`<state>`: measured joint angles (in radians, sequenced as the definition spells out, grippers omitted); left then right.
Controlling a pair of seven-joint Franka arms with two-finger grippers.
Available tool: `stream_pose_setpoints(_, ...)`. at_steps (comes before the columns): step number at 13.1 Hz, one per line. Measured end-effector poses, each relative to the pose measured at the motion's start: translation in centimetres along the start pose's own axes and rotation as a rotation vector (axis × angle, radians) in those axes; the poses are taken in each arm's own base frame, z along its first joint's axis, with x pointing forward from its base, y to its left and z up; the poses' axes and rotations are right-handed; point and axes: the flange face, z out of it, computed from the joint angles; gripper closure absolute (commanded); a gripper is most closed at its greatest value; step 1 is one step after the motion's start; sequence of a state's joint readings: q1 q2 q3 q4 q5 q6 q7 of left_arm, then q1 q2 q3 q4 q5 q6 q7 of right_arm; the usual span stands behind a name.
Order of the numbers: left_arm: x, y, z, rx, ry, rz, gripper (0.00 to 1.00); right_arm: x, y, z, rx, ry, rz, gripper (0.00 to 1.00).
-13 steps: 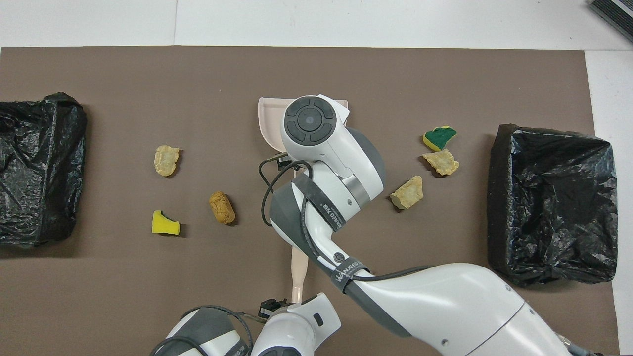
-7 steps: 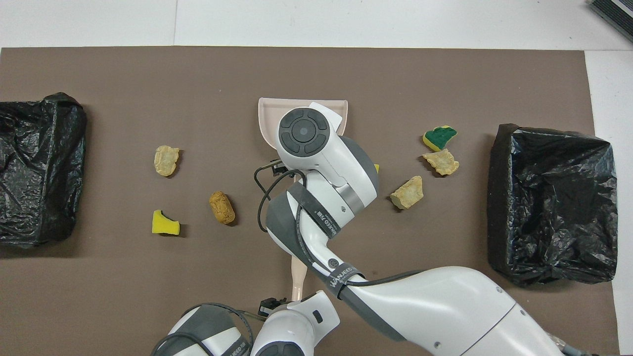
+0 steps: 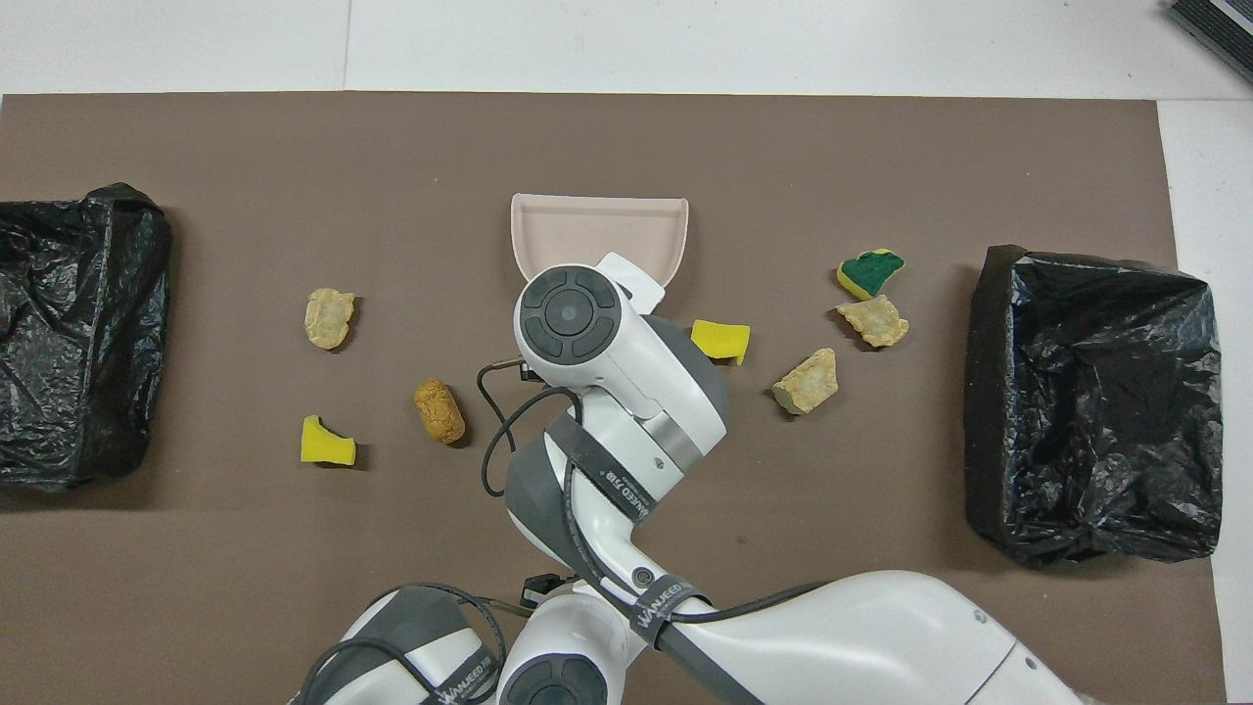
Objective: Sweep and dump trash in bin
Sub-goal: 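Grasp the dustpan handle with the right gripper, then lift the dustpan with the right gripper while the left gripper grasps the brush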
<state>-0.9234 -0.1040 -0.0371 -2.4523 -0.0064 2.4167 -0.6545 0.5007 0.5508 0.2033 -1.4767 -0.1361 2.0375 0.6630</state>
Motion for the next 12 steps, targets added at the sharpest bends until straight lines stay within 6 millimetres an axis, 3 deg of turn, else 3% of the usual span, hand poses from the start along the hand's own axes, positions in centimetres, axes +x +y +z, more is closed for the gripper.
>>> stream_pose_setpoints(1,0.1,-0.1,0.2,0.002,-0.003,-0.003,0.92,-0.5,-0.3,0.0,0.001,-0.005,0.048,1.00)
stream_pose_setpoints(4,0.2,-0.1,0.2,0.005,-0.007,-0.007,0.99,-0.8,-0.3,-0.6,0.007,-0.004,0.075,1.00)
stream_pose_setpoints(6,0.5,-0.5,0.2,0.011,-0.015,-0.019,1.00,-0.1,0.8,-2.6,0.020,0.024,0.092,1.00)
stream_pose_setpoints(8,0.7,-1.1,-0.2,0.025,-0.032,-0.040,1.00,1.5,3.9,-6.3,0.040,0.076,0.093,1.00)
stream_pose_setpoints(10,0.8,-2.0,-1.3,0.044,-0.053,-0.102,1.00,3.4,8.2,-9.6,0.046,0.127,0.036,1.00)
stream_pose_setpoints(12,0.7,-3.2,-3.5,0.062,-0.069,-0.166,1.00,4.8,11.8,-11.0,0.036,0.149,-0.088,1.00)
